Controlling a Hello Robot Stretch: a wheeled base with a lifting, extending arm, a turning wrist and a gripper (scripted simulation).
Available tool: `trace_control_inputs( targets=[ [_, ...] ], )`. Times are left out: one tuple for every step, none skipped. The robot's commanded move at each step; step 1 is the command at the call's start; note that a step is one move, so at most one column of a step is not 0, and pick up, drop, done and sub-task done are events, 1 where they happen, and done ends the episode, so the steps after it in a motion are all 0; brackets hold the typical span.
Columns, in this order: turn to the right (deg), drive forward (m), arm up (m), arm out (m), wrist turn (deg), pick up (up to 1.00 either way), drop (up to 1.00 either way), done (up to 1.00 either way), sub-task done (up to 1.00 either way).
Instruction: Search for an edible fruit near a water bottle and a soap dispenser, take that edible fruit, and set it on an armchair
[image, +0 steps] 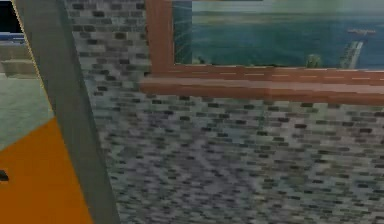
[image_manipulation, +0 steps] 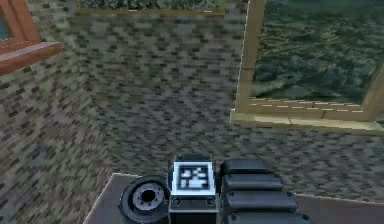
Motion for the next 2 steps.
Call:
trace_control_inputs(
  targets=[
    [-45.0, 0.0, 0.0, 0.0, 0.0, 0.0, 0.0, 0.0, 0.0],
    [-12.0, 0.0, 0.0, 0.0, 0.0, 0.0, 0.0, 0.0, 0.0]
  ],
)
